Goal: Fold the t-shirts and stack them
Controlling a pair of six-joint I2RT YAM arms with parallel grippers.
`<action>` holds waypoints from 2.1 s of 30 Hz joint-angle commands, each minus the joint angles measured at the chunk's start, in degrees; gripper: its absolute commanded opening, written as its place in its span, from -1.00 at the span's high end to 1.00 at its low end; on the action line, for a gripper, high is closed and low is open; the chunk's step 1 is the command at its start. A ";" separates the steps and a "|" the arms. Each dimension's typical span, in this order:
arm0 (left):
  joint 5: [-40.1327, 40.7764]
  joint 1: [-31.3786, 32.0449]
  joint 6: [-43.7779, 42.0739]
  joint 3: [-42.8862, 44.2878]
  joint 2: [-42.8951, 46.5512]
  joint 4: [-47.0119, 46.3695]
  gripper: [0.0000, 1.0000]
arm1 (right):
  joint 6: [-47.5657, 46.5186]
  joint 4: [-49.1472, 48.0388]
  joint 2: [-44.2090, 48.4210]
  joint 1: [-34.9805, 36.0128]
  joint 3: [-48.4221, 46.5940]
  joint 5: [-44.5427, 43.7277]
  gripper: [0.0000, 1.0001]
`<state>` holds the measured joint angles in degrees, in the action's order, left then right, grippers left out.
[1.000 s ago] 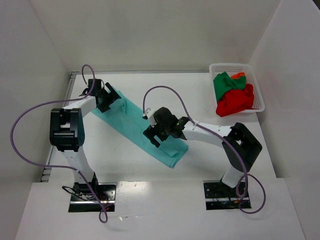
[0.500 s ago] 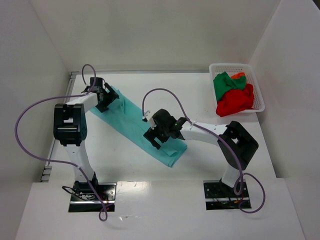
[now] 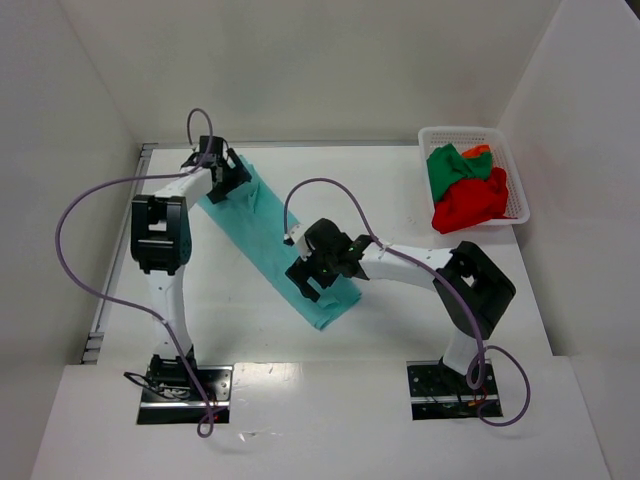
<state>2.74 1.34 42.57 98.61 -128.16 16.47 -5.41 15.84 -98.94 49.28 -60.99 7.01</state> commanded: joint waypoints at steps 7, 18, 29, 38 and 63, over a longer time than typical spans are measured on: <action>-5.90 9.54 -8.03 10.64 -8.51 8.14 -0.98 | 3.47 -1.60 0.58 0.03 -0.71 0.92 -0.98; -14.34 19.66 -11.01 26.53 -17.72 13.92 -0.98 | 9.53 -3.79 15.34 -2.87 3.69 -2.17 -0.98; -19.35 21.51 -13.47 65.25 -36.86 29.04 -0.98 | 12.79 -1.95 16.24 -3.49 5.88 -5.77 -0.98; -9.97 20.98 -15.40 81.20 -37.09 43.37 -1.00 | 13.41 -1.42 15.18 -3.49 5.88 -5.77 -0.98; 4.90 22.74 -20.42 32.78 29.42 37.84 -1.00 | 20.70 7.71 12.36 -3.49 1.49 -11.31 -0.81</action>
<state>7.38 23.81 23.75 146.08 -101.78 61.23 11.51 19.73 -86.37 45.71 -56.69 -1.76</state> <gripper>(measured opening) 1.000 0.910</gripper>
